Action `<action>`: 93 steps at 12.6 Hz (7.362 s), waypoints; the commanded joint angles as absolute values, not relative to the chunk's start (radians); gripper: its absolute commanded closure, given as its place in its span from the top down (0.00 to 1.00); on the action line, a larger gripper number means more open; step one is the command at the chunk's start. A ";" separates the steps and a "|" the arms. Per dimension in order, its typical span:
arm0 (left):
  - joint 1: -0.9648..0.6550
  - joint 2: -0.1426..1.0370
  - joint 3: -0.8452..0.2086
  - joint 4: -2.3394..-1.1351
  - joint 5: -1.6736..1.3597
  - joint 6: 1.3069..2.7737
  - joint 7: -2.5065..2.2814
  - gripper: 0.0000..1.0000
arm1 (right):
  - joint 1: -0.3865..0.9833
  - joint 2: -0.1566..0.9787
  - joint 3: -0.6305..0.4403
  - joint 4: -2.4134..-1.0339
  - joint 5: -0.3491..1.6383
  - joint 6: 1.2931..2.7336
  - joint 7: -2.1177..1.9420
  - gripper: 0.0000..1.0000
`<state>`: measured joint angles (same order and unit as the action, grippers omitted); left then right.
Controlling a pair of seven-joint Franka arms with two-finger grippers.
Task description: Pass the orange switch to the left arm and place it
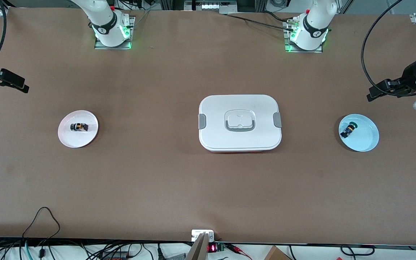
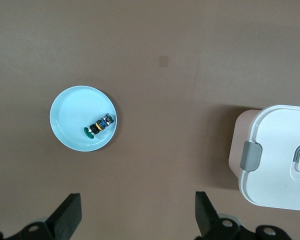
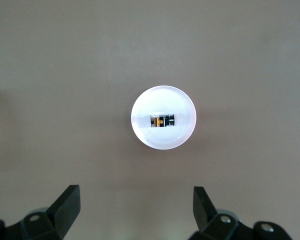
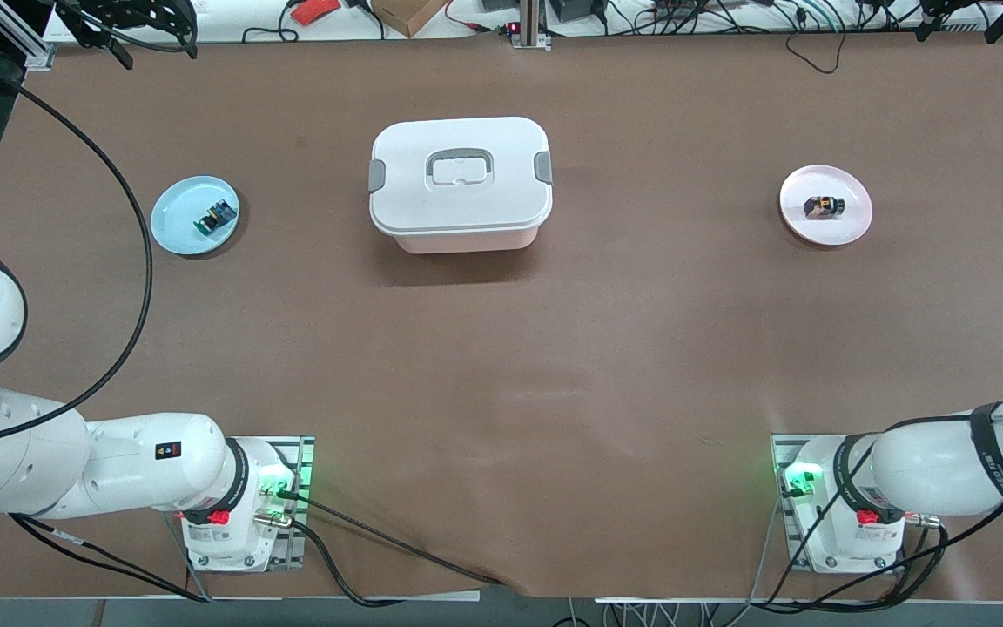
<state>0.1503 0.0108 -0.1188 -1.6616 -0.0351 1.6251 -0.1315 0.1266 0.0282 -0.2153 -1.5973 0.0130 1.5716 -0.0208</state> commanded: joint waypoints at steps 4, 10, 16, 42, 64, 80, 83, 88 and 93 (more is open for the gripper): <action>0.152 -0.028 -0.118 -1.695 -0.035 1.641 -0.123 1.00 | 0.126 0.017 -0.213 -1.594 0.017 1.566 -0.038 1.00; 0.152 -0.028 -0.120 -1.695 -0.035 1.640 -0.123 1.00 | 0.126 0.070 -0.215 -1.594 0.014 1.575 -0.040 1.00; 0.152 -0.028 -0.120 -1.694 -0.035 1.640 -0.123 1.00 | 0.118 0.123 -0.216 -1.594 0.009 1.588 -0.038 1.00; 0.153 -0.025 -0.120 -1.697 -0.037 1.640 -0.121 1.00 | 0.100 0.394 -0.215 -1.983 -0.032 2.259 -0.199 1.00; 0.155 -0.020 -0.120 -1.698 -0.037 1.640 -0.121 1.00 | 0.094 0.469 -0.212 -2.102 -0.025 2.381 -0.198 1.00; 0.155 -0.021 -0.120 -1.697 -0.037 1.638 -0.121 1.00 | 0.095 0.368 -0.178 -2.036 -0.025 2.259 -0.270 0.26; 0.155 -0.021 -0.120 -1.707 -0.035 1.635 -0.121 1.00 | 0.101 0.325 -0.155 -1.906 0.017 2.052 -0.271 0.26; 0.155 -0.021 -0.120 -1.753 -0.037 1.629 -0.123 1.00 | 0.115 0.321 -0.135 -1.631 0.031 1.787 -0.307 0.26; 0.160 -0.021 -0.114 -1.746 -0.095 1.548 -0.124 1.00 | 0.117 0.265 -0.020 -1.516 0.174 1.684 -0.408 0.20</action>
